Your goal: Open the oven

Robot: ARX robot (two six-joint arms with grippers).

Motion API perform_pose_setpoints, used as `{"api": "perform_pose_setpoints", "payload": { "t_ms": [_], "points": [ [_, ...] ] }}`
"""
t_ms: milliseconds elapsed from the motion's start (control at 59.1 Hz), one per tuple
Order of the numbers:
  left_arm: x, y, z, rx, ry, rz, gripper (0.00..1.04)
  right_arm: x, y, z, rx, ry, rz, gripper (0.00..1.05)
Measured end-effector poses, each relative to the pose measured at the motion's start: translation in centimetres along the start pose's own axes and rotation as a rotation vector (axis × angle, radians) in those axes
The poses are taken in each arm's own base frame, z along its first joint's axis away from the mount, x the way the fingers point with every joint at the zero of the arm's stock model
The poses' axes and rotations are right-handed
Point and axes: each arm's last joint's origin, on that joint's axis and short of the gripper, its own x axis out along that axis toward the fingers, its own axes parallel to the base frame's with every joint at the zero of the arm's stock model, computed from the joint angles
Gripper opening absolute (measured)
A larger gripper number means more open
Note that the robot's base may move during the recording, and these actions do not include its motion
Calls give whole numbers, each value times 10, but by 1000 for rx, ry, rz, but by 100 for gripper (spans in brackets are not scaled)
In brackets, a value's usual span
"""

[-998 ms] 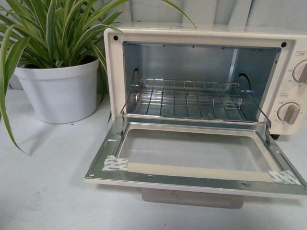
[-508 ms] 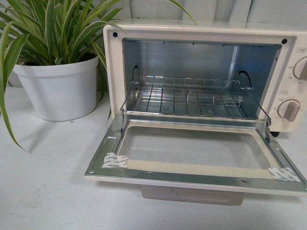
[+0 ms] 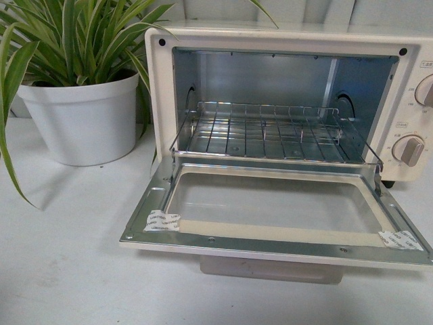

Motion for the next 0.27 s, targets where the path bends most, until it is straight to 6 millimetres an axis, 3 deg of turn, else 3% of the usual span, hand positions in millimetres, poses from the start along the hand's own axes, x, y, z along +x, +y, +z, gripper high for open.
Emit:
{"api": "perform_pose_setpoints", "payload": {
  "t_ms": [135,169,271],
  "points": [
    [0,0,0,1,0,0,100,0,0,0,0,0,0,90],
    [0,0,0,2,0,0,99,0,0,0,1,0,0,97],
    [0,0,0,2,0,0,98,0,0,0,0,0,0,95]
  ]
}}
